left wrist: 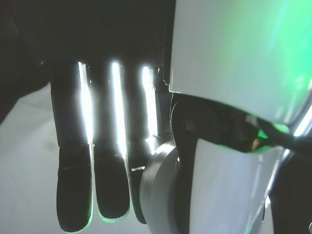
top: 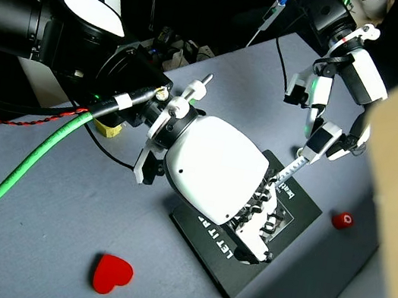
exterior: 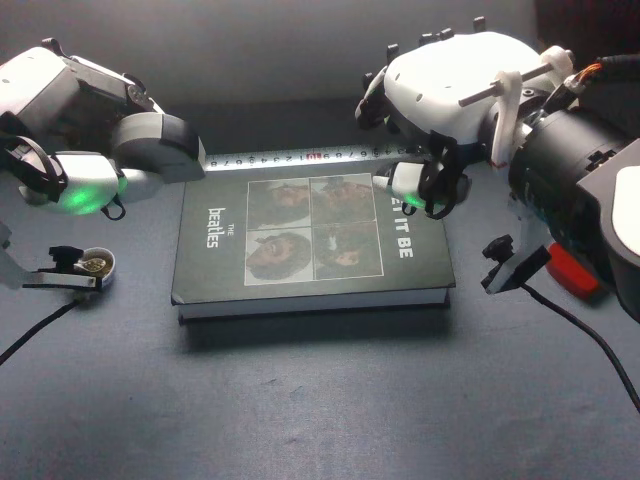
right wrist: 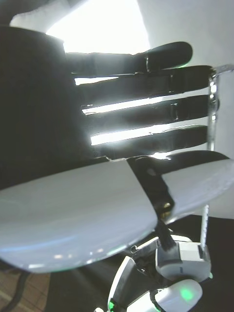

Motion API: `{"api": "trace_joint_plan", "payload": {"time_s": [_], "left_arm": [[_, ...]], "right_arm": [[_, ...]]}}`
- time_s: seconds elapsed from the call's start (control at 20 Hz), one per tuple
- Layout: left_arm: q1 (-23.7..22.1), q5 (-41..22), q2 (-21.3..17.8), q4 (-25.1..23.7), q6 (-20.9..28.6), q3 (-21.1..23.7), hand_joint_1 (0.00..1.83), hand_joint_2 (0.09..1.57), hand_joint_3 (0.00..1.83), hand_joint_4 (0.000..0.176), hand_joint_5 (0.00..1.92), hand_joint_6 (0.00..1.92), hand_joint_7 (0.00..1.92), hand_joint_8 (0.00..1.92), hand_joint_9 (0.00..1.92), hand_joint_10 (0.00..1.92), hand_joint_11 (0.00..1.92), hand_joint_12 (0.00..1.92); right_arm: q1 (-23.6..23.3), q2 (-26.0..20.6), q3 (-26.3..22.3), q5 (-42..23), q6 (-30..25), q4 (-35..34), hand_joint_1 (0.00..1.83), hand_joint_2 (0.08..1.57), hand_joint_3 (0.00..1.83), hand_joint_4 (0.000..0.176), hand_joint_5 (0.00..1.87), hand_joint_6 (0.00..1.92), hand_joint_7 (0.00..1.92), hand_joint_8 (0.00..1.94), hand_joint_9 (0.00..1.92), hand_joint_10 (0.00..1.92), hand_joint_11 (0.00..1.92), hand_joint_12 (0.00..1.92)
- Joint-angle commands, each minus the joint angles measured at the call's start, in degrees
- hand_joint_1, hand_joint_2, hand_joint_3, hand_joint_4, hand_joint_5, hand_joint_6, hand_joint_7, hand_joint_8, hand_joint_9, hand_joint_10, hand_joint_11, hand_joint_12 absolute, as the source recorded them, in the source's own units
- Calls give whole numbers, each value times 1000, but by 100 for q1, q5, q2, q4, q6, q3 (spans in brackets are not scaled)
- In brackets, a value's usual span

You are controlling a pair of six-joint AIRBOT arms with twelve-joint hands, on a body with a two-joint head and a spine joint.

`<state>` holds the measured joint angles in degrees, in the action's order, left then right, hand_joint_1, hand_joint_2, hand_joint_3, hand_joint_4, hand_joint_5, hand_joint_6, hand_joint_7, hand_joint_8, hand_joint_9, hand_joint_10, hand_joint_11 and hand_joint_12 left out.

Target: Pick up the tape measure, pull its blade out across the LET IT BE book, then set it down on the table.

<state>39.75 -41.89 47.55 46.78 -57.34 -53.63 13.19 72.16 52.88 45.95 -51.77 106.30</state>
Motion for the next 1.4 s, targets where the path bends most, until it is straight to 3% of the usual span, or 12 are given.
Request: {"api": "trace_joint_plan", "payload": {"time_s": [0.0,1.35], "left_arm": [[-45,-661,-27,-191,69,-39,1386,1075,0,0,1070,630,1118,835,914,1218,832,1075],[-33,-661,-42,-164,66,-17,1386,1077,0,0,1042,667,1125,823,921,1213,845,1063]], "right_arm": [[-40,-9,10,235,-30,443,1003,1148,1,0,739,12,875,12,813,38,344,1214],[-100,-5,55,171,-101,459,979,1143,0,0,751,7,876,4,839,37,348,1211]]}}
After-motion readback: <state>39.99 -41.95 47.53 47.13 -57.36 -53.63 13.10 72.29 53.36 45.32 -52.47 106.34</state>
